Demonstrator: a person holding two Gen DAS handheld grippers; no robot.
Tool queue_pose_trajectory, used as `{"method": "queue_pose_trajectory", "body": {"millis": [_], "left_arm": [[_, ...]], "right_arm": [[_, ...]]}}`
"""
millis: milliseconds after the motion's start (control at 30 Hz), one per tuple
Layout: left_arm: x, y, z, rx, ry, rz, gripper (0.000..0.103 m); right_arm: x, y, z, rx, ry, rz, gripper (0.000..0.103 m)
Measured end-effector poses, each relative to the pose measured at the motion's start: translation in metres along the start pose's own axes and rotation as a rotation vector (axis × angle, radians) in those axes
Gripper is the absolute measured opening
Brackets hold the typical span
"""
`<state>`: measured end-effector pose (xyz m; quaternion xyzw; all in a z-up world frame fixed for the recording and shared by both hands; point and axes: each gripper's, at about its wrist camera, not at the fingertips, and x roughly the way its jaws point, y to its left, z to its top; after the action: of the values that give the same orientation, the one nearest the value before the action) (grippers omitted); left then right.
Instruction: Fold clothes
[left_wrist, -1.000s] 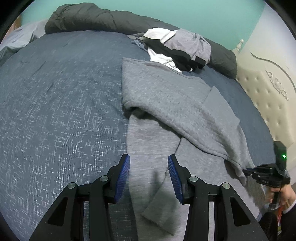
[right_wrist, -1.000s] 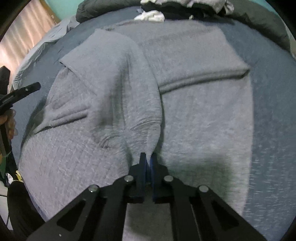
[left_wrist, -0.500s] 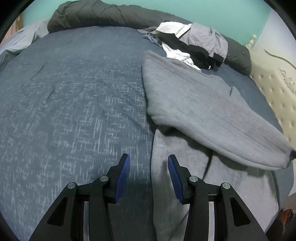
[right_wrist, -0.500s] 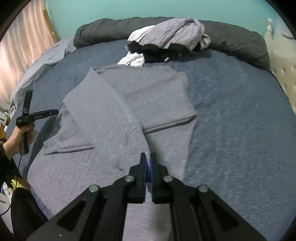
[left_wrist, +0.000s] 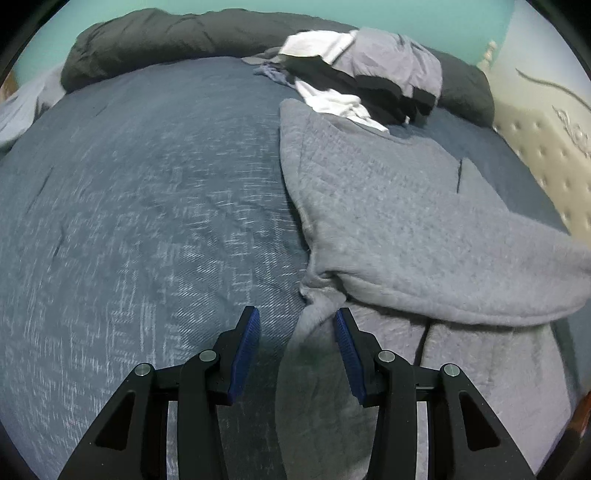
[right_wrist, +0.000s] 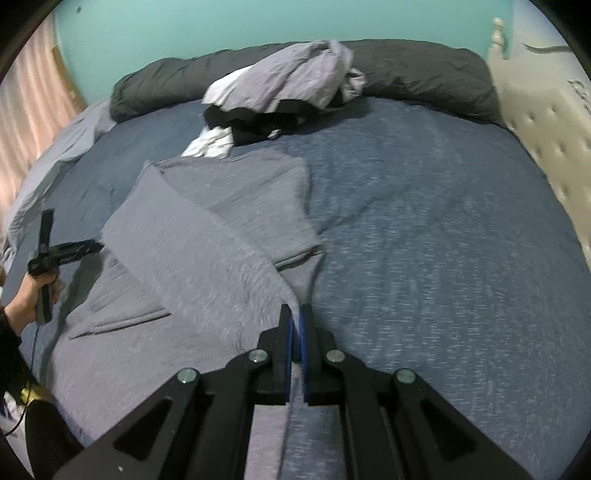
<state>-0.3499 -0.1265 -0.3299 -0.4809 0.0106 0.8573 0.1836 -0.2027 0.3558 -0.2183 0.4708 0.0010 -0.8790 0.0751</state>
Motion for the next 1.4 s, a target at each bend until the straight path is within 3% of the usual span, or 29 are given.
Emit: {"method": "queue_pose_trajectory", "body": {"millis": [400, 433, 500, 633, 700, 833, 900, 933, 967, 1133, 1200, 1267, 1400], "left_arm": [[0.015, -0.027, 0.010, 0.120, 0.001, 0.035, 0.045], [0.017, -0.029, 0.011, 0.135, 0.005, 0.037, 0.041], [0.021, -0.033, 0.012, 0.163, 0.016, 0.046, 0.015], [0.013, -0.031, 0.015, 0.167, -0.035, 0.035, 0.007], [0.002, -0.016, 0.015, 0.098, -0.085, 0.006, 0.006], [-0.004, 0.031, 0.012, -0.134, -0.124, -0.105, 0.006], [0.006, 0.050, 0.006, -0.247, -0.082, -0.157, 0.007], [0.012, 0.054, 0.003, -0.256, -0.055, -0.142, 0.009], [0.012, 0.051, 0.001, -0.229, -0.049, -0.117, 0.015], [-0.004, 0.031, 0.000, -0.094, -0.091, -0.065, 0.019], [-0.010, 0.022, 0.003, -0.030, -0.098, -0.050, 0.036], [-0.011, 0.015, 0.005, 0.028, -0.083, -0.040, 0.039], [-0.005, 0.019, 0.011, -0.016, -0.067, -0.083, 0.039]], "right_arm": [[0.010, -0.008, -0.002, 0.021, 0.021, 0.021, 0.003], [0.010, -0.008, -0.002, 0.024, 0.022, 0.027, 0.003], [0.011, -0.006, -0.002, 0.029, 0.023, 0.040, 0.003], [0.010, -0.001, -0.001, 0.029, 0.026, 0.060, 0.003], [0.008, 0.002, -0.001, 0.030, 0.028, 0.076, 0.003], [0.008, 0.009, -0.002, 0.040, 0.038, 0.128, 0.003], [0.012, 0.013, -0.003, 0.033, 0.051, 0.135, 0.003], [0.014, 0.015, -0.004, 0.032, 0.059, 0.139, 0.003], [0.017, 0.016, -0.006, 0.032, 0.067, 0.144, 0.003], [0.030, 0.017, -0.014, 0.032, 0.104, 0.147, 0.003], [0.034, 0.016, -0.015, 0.039, 0.110, 0.149, 0.003], [0.035, 0.015, -0.016, 0.046, 0.110, 0.155, 0.003], [0.033, 0.018, -0.015, 0.041, 0.104, 0.161, 0.003]]}}
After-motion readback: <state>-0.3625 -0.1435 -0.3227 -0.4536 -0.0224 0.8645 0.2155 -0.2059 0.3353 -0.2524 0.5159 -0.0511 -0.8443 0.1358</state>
